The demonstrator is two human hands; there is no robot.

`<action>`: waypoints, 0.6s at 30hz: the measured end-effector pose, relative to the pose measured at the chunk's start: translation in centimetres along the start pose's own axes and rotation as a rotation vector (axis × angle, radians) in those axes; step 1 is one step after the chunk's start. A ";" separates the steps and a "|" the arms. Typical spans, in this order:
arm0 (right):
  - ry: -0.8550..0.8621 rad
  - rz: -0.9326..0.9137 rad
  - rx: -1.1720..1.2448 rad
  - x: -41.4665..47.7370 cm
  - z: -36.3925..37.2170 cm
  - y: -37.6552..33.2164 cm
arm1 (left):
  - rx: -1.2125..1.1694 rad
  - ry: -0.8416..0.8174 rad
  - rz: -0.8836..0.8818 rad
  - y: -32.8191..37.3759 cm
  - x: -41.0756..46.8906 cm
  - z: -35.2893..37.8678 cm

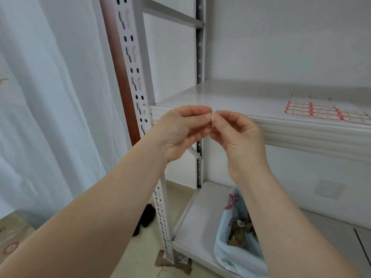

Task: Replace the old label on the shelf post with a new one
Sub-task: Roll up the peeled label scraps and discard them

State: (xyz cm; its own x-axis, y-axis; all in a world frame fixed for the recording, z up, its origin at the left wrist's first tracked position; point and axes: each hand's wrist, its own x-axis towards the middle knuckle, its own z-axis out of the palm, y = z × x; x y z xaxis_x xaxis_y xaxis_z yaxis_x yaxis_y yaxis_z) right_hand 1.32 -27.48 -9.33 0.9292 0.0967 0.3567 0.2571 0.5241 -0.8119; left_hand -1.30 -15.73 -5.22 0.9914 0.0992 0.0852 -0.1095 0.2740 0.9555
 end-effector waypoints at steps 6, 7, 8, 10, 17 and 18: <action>0.021 0.095 0.119 0.2 -0.7 -0.1 | 0.041 -0.039 0.040 -0.6 0.1 0.3; 0.034 0.113 0.137 0.1 -0.7 0.0 | 0.058 -0.045 0.048 -0.7 -0.1 0.2; 0.044 0.133 0.151 -0.1 -0.7 0.1 | 0.078 -0.052 0.057 -0.9 -0.2 0.1; 0.068 0.183 0.173 -0.5 -0.6 0.4 | 0.141 -0.055 0.080 -1.3 -0.5 -0.1; 0.132 0.304 0.196 -2.6 -0.6 0.6 | 0.245 -0.008 0.112 -2.8 -1.9 -0.3; 0.132 0.309 0.189 -2.9 -0.6 0.5 | 0.255 -0.010 0.115 -2.9 -2.2 -0.3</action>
State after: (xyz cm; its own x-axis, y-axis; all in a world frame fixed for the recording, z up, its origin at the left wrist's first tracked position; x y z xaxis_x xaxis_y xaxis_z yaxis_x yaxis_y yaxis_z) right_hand -1.12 -28.01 -11.06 0.9847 0.1705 0.0360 -0.0820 0.6356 -0.7677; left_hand -3.20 -16.48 -8.29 0.9743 0.1057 0.1990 -0.2013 0.0115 0.9795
